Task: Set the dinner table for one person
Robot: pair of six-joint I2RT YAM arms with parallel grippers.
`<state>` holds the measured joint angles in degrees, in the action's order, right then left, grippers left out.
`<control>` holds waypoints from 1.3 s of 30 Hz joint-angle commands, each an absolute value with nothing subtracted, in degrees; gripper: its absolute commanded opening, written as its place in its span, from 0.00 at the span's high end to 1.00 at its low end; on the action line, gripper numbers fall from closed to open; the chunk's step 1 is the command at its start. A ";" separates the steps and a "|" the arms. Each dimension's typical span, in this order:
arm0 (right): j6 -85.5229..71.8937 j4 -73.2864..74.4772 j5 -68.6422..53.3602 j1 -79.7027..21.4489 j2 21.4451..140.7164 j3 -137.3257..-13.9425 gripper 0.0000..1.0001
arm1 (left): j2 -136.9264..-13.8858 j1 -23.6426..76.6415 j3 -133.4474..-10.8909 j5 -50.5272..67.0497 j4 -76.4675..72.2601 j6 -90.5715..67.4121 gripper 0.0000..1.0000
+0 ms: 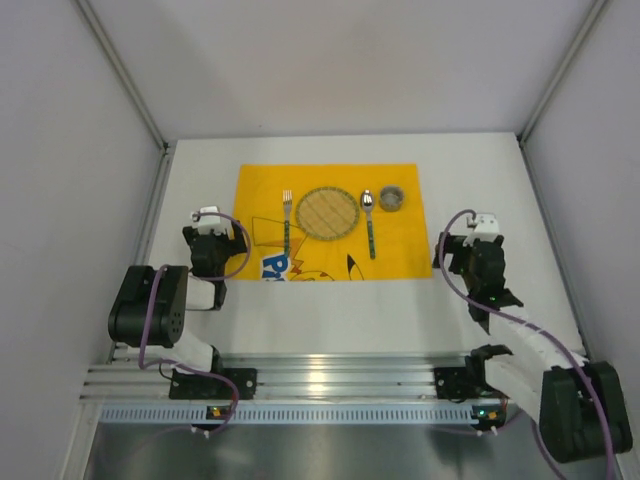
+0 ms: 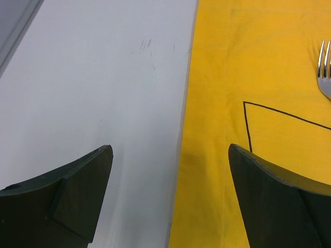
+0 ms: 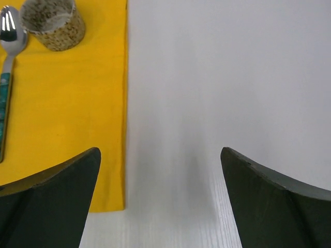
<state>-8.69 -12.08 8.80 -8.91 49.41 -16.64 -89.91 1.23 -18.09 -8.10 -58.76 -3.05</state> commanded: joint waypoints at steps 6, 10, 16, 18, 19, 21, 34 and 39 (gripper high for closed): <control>-0.44 -47.67 13.18 -9.58 68.36 -14.94 0.00 | -90.00 1.23 -17.67 -7.03 -63.46 -3.52 0.02; -0.88 -45.71 15.21 -9.58 76.27 -20.64 0.00 | -89.91 1.23 -17.67 -6.94 -63.46 -3.52 0.02; 3.07 -48.43 4.31 -11.24 75.41 -19.51 0.00 | -89.91 1.23 -17.67 -6.94 -63.54 -3.52 0.02; 2.90 -48.78 5.70 -11.69 75.41 -19.51 0.00 | -89.91 1.23 -17.67 -7.03 -63.46 -3.52 0.02; 2.73 -48.43 6.06 -11.78 75.67 -19.86 0.00 | -89.91 1.23 -17.67 -6.94 -63.46 -3.52 0.01; 2.64 -48.69 5.98 -11.78 75.50 -19.60 0.00 | -90.00 1.23 -17.67 -7.03 -63.46 -3.52 0.02; 2.17 -46.07 19.16 -9.50 64.44 -16.00 0.00 | -90.00 1.23 -17.67 -7.03 -63.54 -3.52 0.02; 0.35 -47.62 3.97 -1.24 66.43 -16.35 0.00 | -89.91 1.23 -17.67 -7.03 -63.46 -3.52 0.01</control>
<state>1.32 -45.04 10.74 -4.97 64.75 -15.79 -89.91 1.23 -18.09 -7.88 -59.05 -3.05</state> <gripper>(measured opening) 0.996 0.985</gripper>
